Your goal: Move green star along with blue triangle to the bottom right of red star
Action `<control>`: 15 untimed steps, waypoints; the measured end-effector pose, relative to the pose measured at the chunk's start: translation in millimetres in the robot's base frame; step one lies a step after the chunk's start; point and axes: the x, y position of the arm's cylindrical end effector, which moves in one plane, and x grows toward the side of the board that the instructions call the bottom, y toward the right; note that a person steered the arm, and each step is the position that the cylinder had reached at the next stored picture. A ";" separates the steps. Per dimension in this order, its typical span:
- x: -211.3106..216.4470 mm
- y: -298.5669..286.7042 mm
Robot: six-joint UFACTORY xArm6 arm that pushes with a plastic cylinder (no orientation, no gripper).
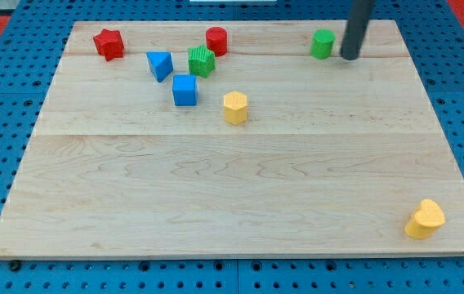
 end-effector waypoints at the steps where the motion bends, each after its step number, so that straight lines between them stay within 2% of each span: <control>1: 8.9 -78.7; 2: -1.7 -112.0; 3: -4.0 -50.9; 4: -22.4 -48.8; 5: -12.2 -31.4; 6: -3.9 18.5; 12: -8.3 16.3; 14: -40.2 2.1; 15: -40.3 -18.9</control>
